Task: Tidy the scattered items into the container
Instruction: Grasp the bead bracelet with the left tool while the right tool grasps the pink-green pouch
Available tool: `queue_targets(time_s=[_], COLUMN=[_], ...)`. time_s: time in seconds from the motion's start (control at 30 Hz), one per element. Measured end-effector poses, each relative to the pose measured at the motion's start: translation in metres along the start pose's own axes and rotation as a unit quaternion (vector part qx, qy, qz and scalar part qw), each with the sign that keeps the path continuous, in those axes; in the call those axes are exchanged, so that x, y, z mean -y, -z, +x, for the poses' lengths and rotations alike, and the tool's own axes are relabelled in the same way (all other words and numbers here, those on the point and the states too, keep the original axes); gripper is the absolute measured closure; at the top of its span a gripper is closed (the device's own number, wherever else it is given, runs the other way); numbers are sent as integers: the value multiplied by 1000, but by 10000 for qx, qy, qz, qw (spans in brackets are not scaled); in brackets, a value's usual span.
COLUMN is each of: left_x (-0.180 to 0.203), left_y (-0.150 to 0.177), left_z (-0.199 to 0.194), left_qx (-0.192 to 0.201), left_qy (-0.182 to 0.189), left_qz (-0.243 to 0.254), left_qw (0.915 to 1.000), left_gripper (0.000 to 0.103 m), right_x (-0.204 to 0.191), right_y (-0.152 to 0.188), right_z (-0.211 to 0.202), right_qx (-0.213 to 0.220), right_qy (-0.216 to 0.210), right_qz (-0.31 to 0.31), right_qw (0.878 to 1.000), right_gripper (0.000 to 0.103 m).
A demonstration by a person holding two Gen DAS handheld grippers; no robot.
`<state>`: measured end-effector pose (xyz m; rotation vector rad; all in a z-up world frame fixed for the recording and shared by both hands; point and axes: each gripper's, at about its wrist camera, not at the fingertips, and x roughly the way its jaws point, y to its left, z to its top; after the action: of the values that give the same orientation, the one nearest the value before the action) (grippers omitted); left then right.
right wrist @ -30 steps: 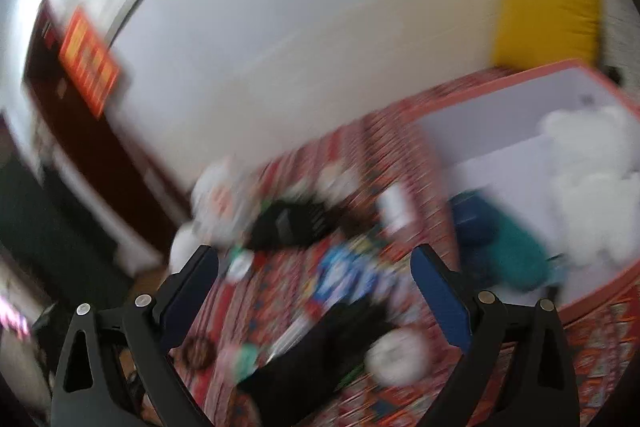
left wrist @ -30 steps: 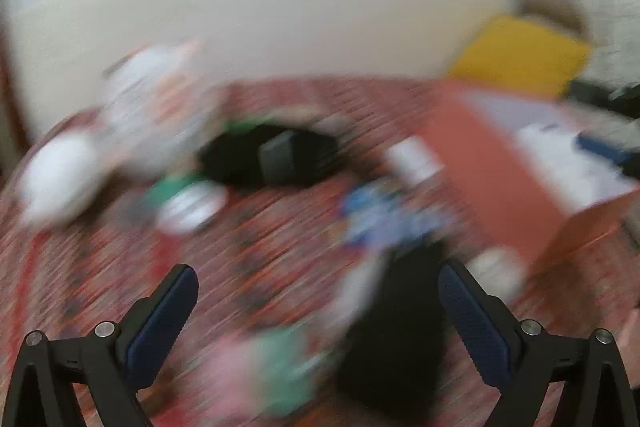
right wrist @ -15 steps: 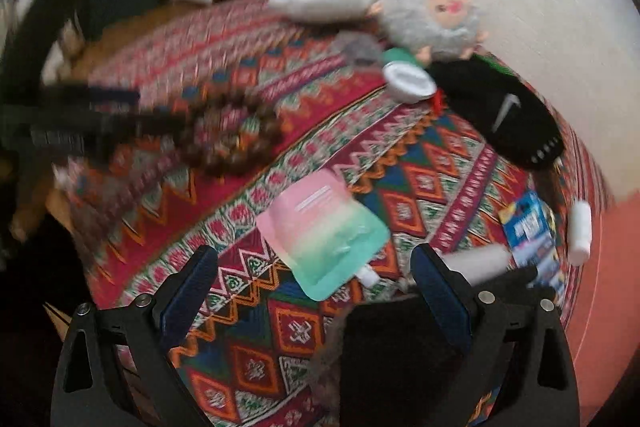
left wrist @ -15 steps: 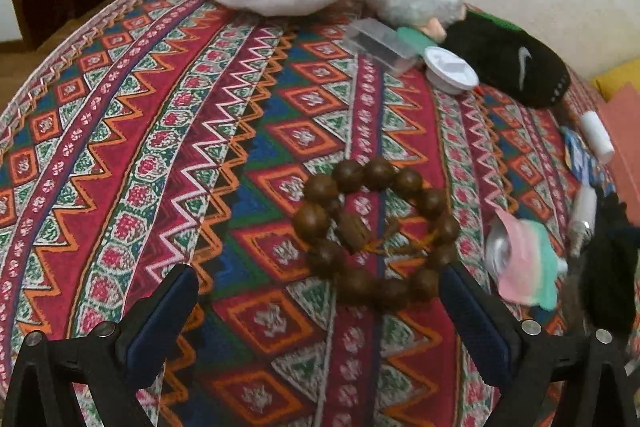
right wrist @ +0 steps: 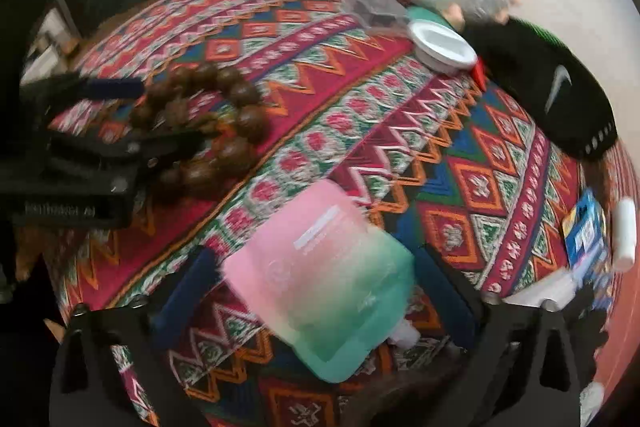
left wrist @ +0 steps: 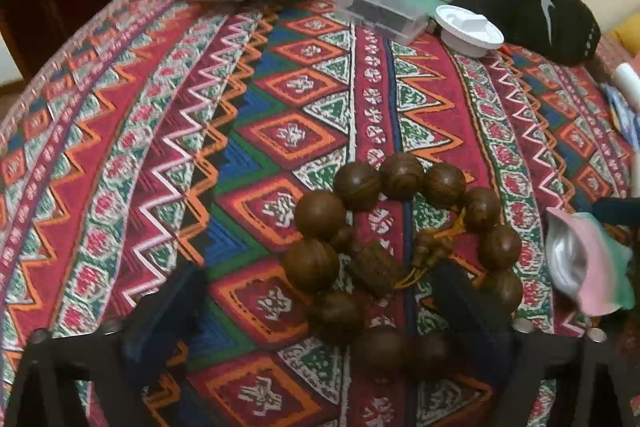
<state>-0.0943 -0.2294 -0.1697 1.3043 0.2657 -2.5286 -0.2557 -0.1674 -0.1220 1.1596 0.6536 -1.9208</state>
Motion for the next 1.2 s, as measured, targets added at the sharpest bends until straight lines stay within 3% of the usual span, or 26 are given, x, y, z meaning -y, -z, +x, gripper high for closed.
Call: queue_targets(time_s=[0.07,0.13,0.2,0.23,0.57,0.83,1.2], left_x=[2,2,-4,-7,-8,4,-4], left_y=[-1,-1,-2,-3,-15,-20,-30], left_z=[-5,-8,-12,-15,-47,-66,-91], left_qx=[46,72,86,102,564,764,1056], left_qy=[61,138,269,364,775,1029,1222], left_qz=[86,103,-37,-125,-277,-184,-306], left_qw=[9999,9998,9996,9992,9950,9916,9864], left_gripper=[59,60,82,86,86,86,86], right_x=[-5,-13,-19,-21,1,19,23], right_y=[-4,-6,-7,-7,-17,-17,-17], right_z=[-5,-11,-16,-19,-57,-81,-106], right_qx=[78,168,234,271,931,1092,1461], right_qy=[52,160,282,336,231,-411,-494], right_qz=[-166,-354,-452,-495,59,581,730], right_qw=[9998,9991,9983,9978,9954,9915,9853], right_gripper=[43,53,59,62,80,80,80])
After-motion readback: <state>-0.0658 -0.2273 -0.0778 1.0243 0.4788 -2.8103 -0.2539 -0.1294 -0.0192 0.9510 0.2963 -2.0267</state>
